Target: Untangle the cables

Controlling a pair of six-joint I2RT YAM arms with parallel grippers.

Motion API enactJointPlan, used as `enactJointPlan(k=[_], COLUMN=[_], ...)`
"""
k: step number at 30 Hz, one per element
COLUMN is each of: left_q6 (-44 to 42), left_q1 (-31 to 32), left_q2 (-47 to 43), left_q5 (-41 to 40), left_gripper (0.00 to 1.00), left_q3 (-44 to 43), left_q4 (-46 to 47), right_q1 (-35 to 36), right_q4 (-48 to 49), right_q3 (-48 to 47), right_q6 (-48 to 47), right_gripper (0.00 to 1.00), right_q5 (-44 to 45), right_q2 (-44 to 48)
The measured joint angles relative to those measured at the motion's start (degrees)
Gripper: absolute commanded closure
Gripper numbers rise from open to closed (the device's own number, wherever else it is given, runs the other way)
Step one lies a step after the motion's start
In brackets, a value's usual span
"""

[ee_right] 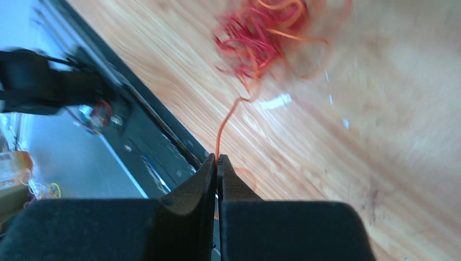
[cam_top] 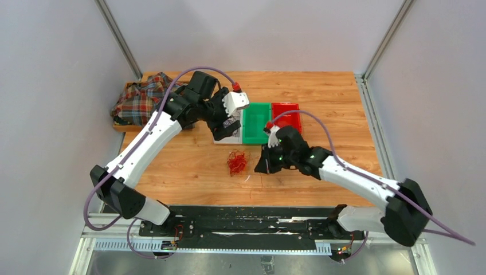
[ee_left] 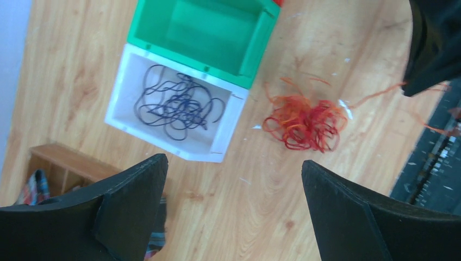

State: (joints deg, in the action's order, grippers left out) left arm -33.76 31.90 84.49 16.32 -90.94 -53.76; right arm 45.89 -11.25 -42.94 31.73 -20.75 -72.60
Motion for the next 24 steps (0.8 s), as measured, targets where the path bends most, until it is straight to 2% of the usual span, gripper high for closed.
enactJointPlan(k=[4,8,16,24], left_q6=[-0.17,0.59,3.21,4.68], left_q1=[-0.02,-0.02,0.0,1.31], left_q2=[-2.29,-3.13,-3.3,-4.22], left_q5=[6.64,14.45,25.57,32.11], left_gripper=[0.0,0.02,0.12,0.19], left_q3=[2.71,3.32,3.3,3.3], left_q4=[-0.31,-0.59,-0.59,-0.55], right_q1=[-0.52,-0.55,-0.55,-0.55], right_q4=[0.22,2.84,6.62,14.19], right_q3=[-6.16,-8.02,-8.0,-7.96], right_q6=[-4.59,-8.66,-10.56,-8.59], right_gripper=[1.0,0.99,0.99,0.99], right_q5=[1.09,1.49,-0.04,-1.62], right_q2=[7.52,12.52,13.97,15.06])
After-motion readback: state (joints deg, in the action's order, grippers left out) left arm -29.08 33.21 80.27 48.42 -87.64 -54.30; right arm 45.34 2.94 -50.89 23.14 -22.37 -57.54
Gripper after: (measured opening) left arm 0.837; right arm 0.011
